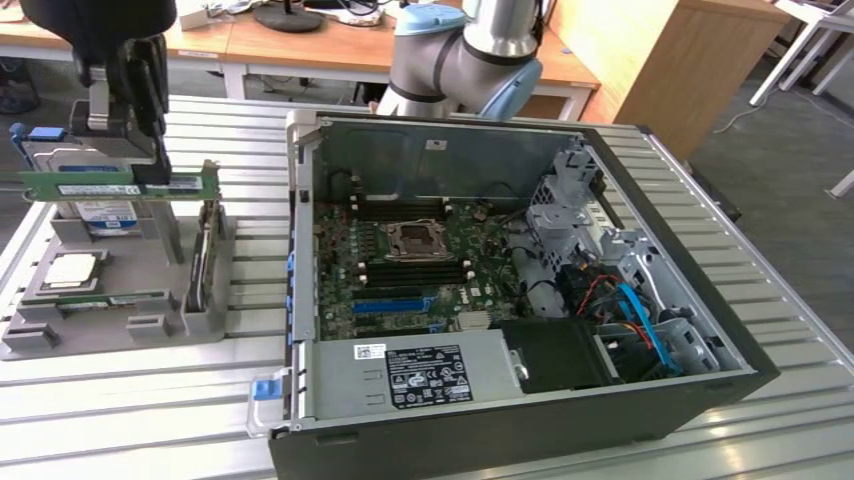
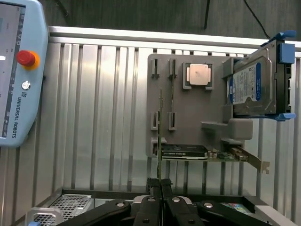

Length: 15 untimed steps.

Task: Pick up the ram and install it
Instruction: 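Pick up the ram and move it above insertion slot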

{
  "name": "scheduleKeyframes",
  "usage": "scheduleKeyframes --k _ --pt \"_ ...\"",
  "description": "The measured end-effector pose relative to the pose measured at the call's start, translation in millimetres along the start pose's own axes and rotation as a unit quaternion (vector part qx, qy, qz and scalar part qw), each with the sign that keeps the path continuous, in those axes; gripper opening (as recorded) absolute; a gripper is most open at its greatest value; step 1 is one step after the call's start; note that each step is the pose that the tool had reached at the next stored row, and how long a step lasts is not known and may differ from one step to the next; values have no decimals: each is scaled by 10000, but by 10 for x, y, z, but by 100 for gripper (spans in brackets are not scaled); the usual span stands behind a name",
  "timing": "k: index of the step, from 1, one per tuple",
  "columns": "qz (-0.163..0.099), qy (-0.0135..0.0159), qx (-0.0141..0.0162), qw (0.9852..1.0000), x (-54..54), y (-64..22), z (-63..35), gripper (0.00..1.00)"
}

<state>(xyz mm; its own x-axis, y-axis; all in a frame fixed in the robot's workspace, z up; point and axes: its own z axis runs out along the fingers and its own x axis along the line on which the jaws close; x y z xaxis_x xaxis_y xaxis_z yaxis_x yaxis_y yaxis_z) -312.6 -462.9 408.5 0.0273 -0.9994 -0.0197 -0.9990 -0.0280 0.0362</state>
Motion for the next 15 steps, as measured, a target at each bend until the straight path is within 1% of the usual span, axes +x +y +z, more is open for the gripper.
scheduleKeyframes --k 5,6,8,9,15 --pt "0 0 0 10000 6 -110 -4 12" --pt "0 0 0 10000 10 -163 -6 12" --pt "0 0 0 10000 24 -368 -14 12" --pt "0 0 1 10000 29 -428 -15 12" --pt "0 0 0 10000 38 -569 -21 12"
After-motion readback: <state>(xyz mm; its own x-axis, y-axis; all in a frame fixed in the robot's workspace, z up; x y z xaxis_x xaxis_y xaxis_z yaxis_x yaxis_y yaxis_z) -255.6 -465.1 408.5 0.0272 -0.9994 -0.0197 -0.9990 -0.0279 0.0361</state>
